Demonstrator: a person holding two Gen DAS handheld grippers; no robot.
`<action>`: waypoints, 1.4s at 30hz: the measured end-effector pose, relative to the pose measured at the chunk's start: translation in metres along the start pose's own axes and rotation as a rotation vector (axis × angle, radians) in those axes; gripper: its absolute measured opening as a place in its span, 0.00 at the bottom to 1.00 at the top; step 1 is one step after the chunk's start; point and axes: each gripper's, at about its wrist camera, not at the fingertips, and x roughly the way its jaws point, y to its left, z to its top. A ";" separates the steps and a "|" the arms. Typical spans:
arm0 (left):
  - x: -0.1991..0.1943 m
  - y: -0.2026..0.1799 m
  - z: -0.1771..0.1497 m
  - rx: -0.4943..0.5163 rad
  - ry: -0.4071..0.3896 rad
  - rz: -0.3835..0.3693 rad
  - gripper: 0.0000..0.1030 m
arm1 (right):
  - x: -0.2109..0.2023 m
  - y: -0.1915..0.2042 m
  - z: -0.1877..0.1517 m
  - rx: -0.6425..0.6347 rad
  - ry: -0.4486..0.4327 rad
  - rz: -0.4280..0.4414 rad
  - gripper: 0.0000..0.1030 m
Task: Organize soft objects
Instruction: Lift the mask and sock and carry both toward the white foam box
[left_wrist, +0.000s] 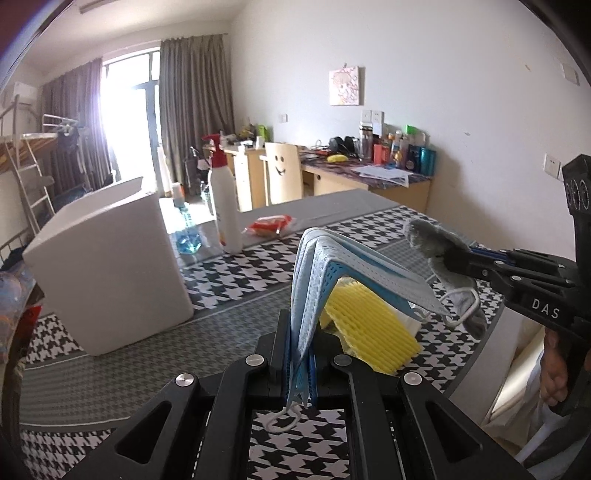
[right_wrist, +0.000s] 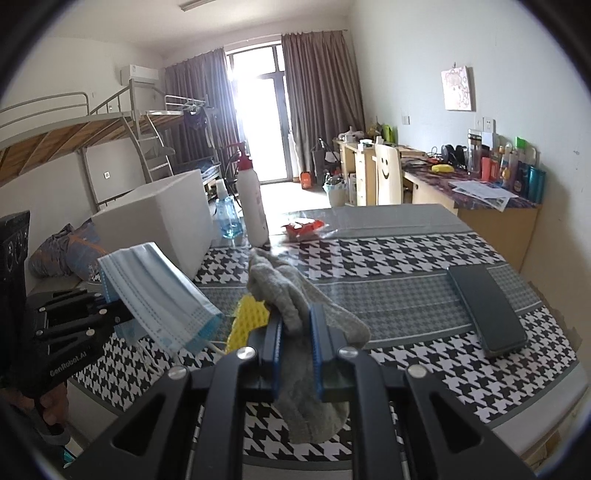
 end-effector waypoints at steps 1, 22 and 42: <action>-0.002 0.003 0.002 -0.007 -0.005 0.006 0.08 | -0.001 0.001 0.001 -0.001 -0.002 0.001 0.16; -0.021 0.040 0.018 -0.056 -0.060 0.088 0.08 | 0.009 0.025 0.023 -0.030 -0.024 0.028 0.17; -0.012 0.059 0.053 -0.064 -0.092 0.136 0.08 | 0.021 0.036 0.054 -0.055 -0.060 0.057 0.17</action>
